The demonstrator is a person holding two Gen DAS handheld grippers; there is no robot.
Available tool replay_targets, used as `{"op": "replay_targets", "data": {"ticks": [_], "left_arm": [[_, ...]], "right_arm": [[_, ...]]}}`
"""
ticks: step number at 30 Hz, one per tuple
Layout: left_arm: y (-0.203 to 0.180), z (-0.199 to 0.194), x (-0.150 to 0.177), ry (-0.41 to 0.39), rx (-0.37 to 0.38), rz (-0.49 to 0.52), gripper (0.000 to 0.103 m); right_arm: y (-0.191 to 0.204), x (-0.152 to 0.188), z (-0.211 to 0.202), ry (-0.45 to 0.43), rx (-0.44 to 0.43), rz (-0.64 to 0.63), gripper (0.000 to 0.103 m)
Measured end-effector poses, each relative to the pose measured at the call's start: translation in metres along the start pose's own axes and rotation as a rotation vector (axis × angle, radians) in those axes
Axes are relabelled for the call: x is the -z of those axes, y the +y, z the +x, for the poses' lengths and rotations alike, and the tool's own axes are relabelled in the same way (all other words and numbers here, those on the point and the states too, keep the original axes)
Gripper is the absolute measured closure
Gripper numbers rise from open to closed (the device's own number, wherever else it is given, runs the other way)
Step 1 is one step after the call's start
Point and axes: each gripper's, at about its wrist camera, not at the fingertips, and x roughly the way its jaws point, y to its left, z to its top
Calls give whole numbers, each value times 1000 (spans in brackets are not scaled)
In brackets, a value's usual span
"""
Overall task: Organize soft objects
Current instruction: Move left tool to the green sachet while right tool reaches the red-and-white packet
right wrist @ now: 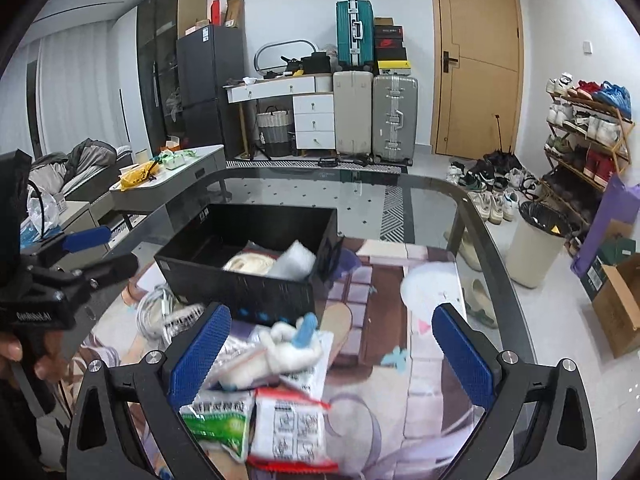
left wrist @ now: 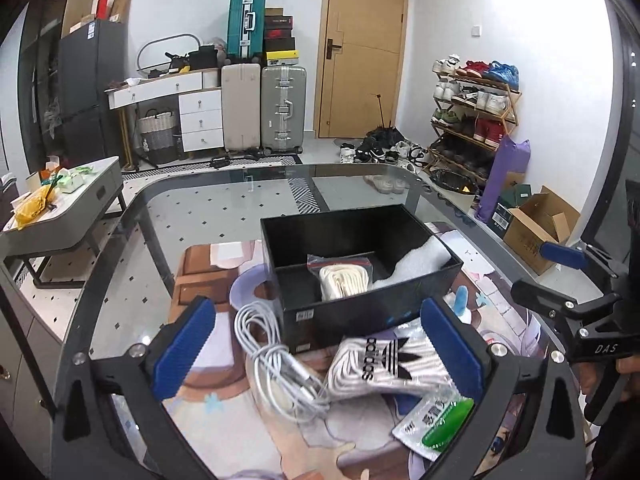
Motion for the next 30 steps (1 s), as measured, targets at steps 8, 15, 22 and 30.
{"op": "replay_targets", "data": {"ticks": [8,15,22,30], "left_arm": [[2,-4,15,24,-19,-13,0],[-3,-7,29,33,-33,-9,0],[-6,-6,42,43,-32,-22,0],[-20,5,60,83,7,6,0]], "right_arm": [[-5,16,-2,34,16,-11,1],[-4,31,5,67,-9,-14,1],[0,46,18,129,-17,-50,1],[-3,58,25,174,-42,-55,1]]}}
